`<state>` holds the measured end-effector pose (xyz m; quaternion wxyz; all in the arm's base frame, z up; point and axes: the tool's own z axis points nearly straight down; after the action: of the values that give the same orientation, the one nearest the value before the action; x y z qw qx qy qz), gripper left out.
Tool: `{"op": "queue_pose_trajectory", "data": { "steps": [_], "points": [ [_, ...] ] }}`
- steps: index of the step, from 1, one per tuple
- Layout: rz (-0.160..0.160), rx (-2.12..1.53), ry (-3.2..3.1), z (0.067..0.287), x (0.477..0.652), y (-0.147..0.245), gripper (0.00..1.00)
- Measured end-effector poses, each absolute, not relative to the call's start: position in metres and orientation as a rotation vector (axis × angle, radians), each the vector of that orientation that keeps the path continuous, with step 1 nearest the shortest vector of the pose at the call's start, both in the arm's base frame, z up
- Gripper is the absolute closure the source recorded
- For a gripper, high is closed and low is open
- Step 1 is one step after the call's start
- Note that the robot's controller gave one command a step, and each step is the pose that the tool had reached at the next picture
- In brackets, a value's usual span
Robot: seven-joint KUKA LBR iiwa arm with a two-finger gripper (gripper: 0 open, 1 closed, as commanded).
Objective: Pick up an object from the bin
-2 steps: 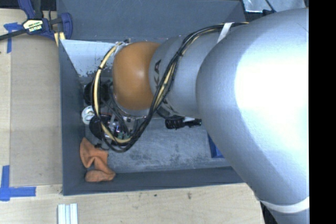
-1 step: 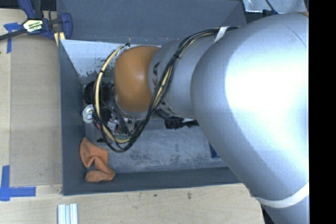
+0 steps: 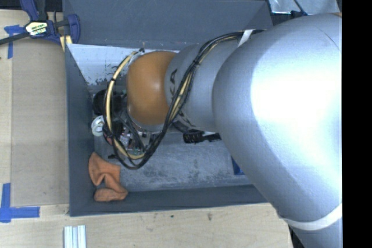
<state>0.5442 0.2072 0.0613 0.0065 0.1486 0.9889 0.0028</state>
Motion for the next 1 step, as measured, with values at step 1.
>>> {"op": "queue_pose_trajectory", "data": {
  "steps": [1],
  "points": [
    [-0.001, 0.466, 3.107, 0.0682, 0.5414, 0.2062, 1.0]
  ]
}}
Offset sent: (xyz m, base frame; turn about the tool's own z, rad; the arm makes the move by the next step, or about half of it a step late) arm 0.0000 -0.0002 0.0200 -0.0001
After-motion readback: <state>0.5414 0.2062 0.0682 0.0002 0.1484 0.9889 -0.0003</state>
